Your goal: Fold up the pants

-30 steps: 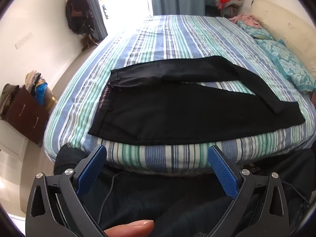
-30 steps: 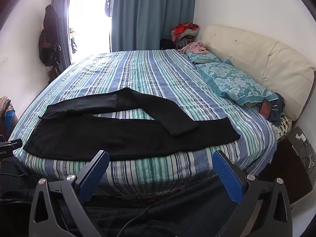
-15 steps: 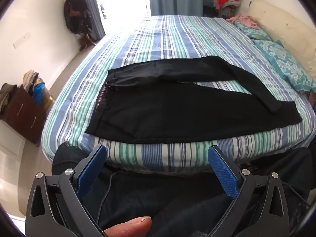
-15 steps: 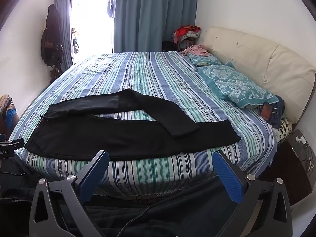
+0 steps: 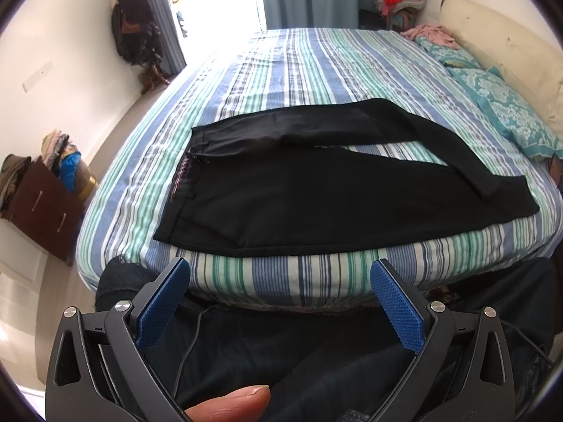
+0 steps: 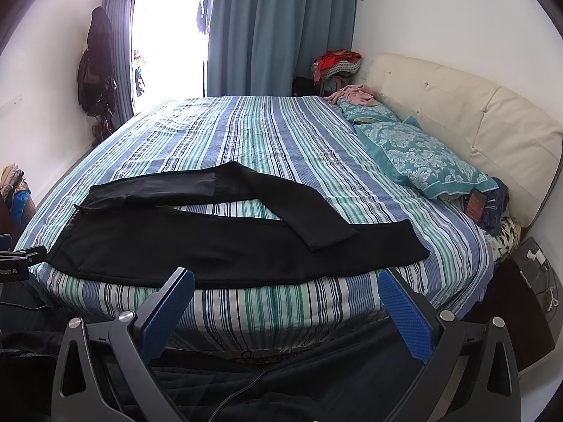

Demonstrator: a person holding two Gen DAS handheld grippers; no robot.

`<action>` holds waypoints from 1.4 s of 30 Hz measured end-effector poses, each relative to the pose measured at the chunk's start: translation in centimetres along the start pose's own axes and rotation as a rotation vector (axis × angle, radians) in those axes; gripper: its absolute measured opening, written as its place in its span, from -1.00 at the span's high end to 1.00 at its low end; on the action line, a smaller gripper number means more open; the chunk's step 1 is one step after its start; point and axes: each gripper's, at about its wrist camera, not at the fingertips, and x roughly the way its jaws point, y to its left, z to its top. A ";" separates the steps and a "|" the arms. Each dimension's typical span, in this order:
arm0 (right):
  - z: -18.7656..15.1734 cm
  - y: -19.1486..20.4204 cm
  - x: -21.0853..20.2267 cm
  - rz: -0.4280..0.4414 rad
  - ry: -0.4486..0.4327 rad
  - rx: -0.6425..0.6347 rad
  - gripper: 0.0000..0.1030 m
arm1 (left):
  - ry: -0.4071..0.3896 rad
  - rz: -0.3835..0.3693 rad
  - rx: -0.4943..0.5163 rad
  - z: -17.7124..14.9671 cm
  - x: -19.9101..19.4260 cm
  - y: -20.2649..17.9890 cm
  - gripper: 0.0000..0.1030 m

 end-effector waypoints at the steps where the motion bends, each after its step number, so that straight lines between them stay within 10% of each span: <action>1: 0.0 0.0 0.0 0.000 -0.001 0.000 -1.00 | -0.001 0.000 0.001 0.0 0.0 0.0 -0.99; 42: -0.5 0.8 0.3 0.021 0.001 -0.017 -1.00 | -0.003 0.001 0.000 -0.2 0.0 0.0 -0.99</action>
